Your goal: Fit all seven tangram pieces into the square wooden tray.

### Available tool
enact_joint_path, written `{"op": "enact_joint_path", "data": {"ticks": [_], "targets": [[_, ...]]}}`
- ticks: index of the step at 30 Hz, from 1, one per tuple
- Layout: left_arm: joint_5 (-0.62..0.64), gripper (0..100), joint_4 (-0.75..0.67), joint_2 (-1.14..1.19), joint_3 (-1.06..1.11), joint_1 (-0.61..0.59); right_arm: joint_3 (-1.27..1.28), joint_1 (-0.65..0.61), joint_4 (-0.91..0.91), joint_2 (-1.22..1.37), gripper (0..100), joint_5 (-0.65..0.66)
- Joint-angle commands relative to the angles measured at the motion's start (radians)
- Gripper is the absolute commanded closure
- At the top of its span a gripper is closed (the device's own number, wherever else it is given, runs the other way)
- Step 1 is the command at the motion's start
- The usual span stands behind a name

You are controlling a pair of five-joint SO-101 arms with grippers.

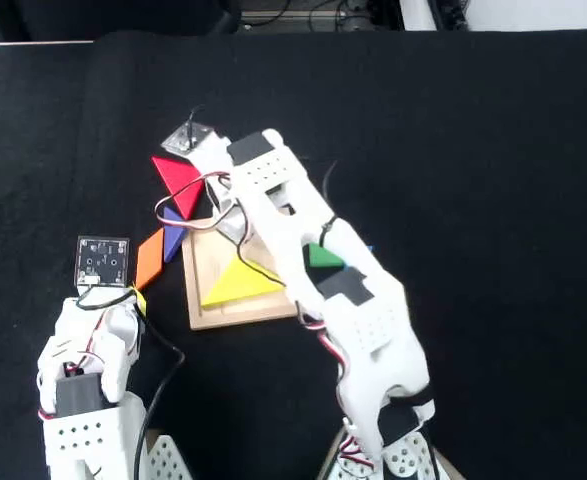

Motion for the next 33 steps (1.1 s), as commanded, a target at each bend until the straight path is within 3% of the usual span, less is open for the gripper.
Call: {"op": "enact_joint_path", "data": {"ticks": [1,33], "targets": [[-0.003,87,-0.017,-0.011,0.01,0.008,-0.082,-0.026,-0.018,0.016,98.8,-0.009],[-0.003,87,-0.023,-0.011,0.015,0.007,-0.133,-0.112,0.229,0.102,98.8,-0.064]]}}
